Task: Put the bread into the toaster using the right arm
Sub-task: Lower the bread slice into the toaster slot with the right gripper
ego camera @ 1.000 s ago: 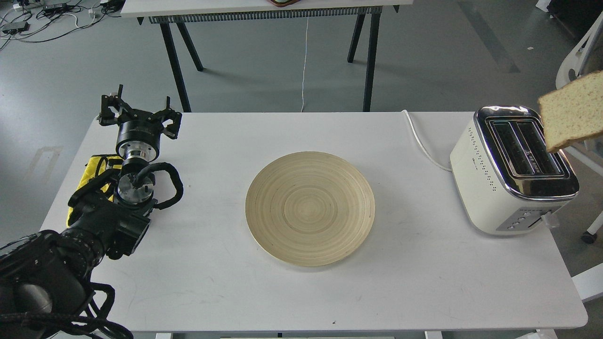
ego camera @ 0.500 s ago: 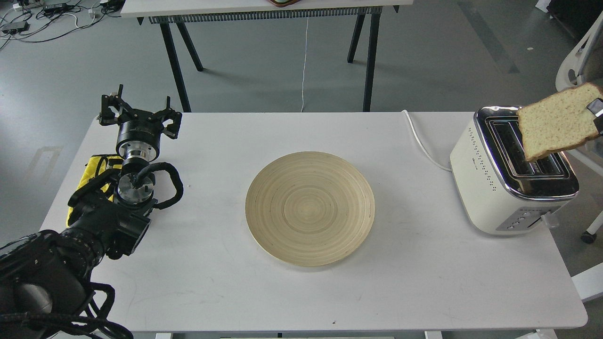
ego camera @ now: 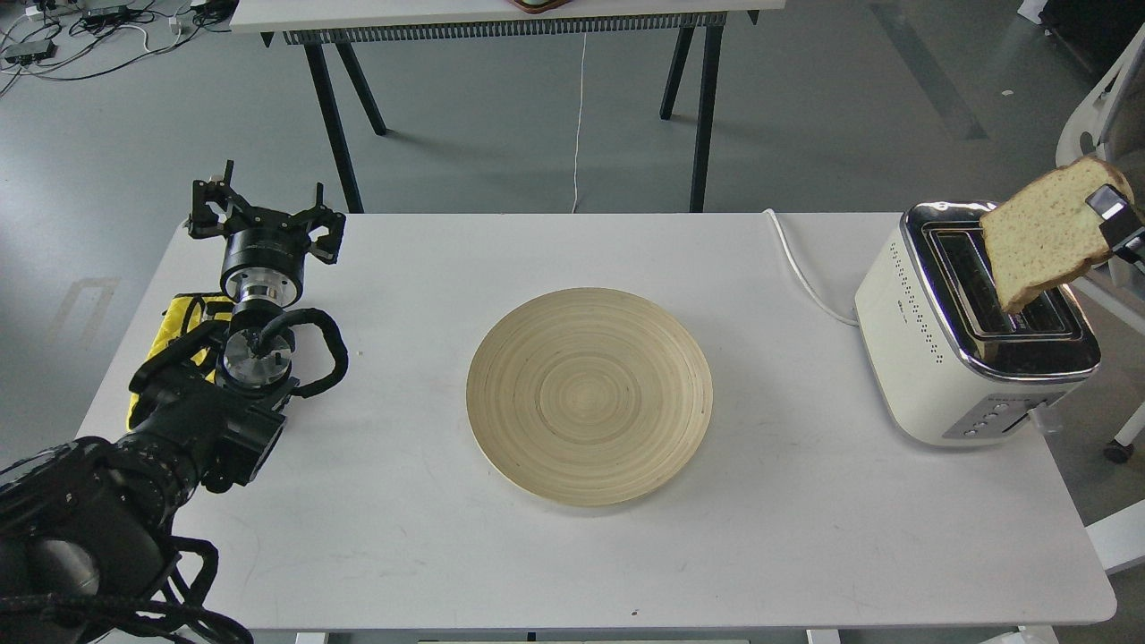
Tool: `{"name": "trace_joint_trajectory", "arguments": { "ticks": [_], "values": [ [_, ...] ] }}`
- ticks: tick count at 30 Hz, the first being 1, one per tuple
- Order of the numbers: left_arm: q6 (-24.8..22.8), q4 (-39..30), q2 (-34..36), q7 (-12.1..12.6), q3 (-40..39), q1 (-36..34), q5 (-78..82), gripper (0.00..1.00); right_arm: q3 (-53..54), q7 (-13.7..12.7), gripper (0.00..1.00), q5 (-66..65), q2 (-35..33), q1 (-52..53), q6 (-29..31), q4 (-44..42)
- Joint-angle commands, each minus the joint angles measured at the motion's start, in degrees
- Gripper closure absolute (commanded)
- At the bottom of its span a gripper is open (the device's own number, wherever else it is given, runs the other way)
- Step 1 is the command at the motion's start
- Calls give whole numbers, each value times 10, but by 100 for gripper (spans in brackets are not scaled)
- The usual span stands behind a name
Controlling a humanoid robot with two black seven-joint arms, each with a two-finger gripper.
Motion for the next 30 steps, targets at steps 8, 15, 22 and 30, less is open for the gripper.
{"name": "trace_joint_trajectory", "arguments": {
  "ticks": [8, 15, 22, 30],
  "values": [
    [0, 0, 0, 0, 0, 0, 0, 0, 3, -1, 100, 2, 0, 5, 0, 1],
    [0, 0, 0, 1, 0, 0, 0, 0, -1, -2, 100, 0, 14, -1, 0, -4],
    [0, 0, 0, 0, 0, 0, 0, 0, -2, -2, 100, -2, 33, -6, 12, -12],
    [0, 0, -1, 0, 0, 0, 0, 0, -29, -2, 100, -2, 41, -4, 13, -12]
  ]
}}
